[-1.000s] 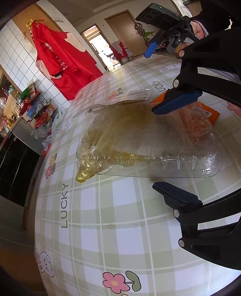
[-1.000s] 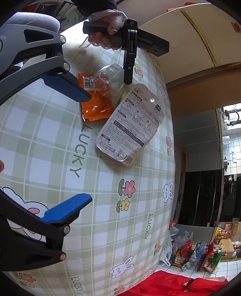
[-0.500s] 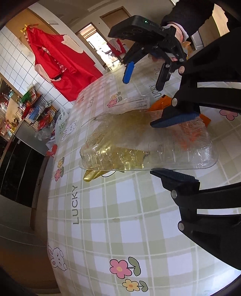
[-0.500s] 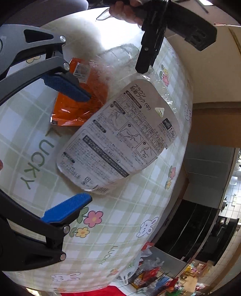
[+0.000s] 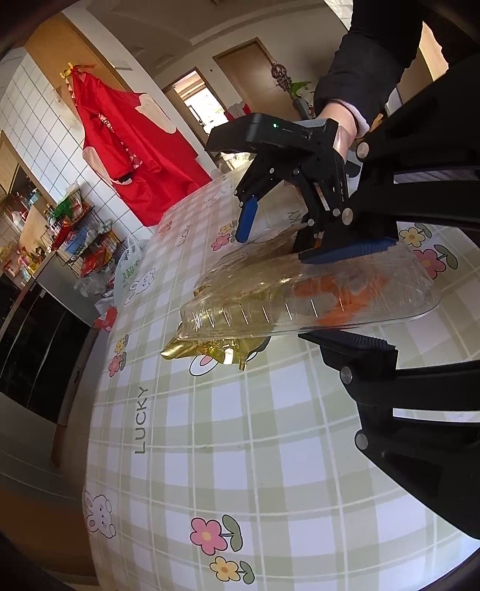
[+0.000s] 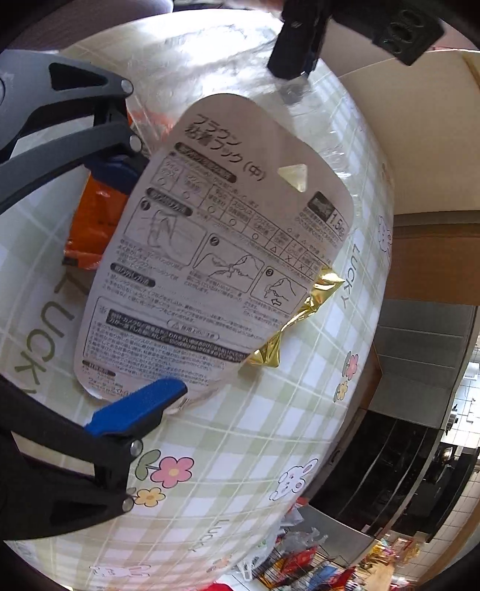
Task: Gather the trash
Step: 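Grasp the printed hook packaging card with the right gripper while the left holds the bottle, then lift the bottle and card and carry both grippers over the trash bin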
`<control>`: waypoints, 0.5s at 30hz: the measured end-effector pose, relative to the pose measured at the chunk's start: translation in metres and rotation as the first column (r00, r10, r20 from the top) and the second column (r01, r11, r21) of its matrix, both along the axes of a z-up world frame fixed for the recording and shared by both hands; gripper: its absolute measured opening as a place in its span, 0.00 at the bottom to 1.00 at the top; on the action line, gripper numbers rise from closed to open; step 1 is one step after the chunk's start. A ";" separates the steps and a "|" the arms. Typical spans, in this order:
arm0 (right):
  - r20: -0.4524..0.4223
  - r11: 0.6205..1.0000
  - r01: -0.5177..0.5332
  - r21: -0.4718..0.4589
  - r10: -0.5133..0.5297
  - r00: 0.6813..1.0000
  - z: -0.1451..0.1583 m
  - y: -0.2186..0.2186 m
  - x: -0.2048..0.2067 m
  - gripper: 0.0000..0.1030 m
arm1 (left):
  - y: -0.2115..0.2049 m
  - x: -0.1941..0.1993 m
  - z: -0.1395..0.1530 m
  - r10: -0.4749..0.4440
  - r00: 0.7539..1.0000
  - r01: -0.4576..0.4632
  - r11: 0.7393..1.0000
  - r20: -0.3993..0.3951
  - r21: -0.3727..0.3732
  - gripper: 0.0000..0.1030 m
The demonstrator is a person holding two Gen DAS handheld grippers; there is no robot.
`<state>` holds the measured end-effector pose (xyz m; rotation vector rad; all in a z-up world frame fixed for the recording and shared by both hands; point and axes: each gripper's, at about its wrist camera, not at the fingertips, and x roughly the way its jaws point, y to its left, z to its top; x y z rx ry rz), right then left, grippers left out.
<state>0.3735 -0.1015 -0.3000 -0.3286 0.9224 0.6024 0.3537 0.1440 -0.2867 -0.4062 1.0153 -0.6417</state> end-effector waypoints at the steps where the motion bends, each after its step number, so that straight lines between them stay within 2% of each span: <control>1: -0.014 1.000 -0.002 0.019 0.002 1.000 0.003 -0.003 0.000 0.73 | -0.001 -0.001 0.000 0.001 1.000 -0.001 1.000 0.005 0.011 0.33; 2: -0.020 1.000 -0.003 0.030 0.003 1.000 0.005 -0.003 0.000 0.70 | -0.002 -0.002 0.001 0.007 1.000 -0.008 1.000 0.011 0.021 0.33; 7: 0.023 0.998 -0.005 0.061 0.004 1.000 0.022 -0.011 -0.015 0.40 | 0.000 -0.007 0.008 0.047 0.999 -0.047 0.998 0.023 0.035 0.31; 11: 0.072 0.994 0.024 0.104 -0.031 0.997 0.039 -0.022 -0.028 0.25 | -0.002 -0.016 0.018 0.037 0.999 -0.038 0.999 0.034 0.028 0.31; 12: 0.085 0.993 0.036 0.115 -0.046 0.995 0.045 -0.025 -0.031 0.19 | -0.003 -0.020 0.021 0.035 0.999 -0.036 0.999 0.041 0.029 0.31; 13: 0.101 0.991 0.049 0.125 -0.062 0.993 0.050 -0.028 -0.034 0.15 | -0.003 -0.023 0.023 0.035 0.998 -0.037 0.999 0.048 0.032 0.31; 15: 0.116 0.985 0.074 0.154 -0.092 0.989 0.058 -0.036 -0.039 0.15 | -0.004 -0.030 0.030 0.043 0.997 -0.045 0.999 0.061 0.031 0.31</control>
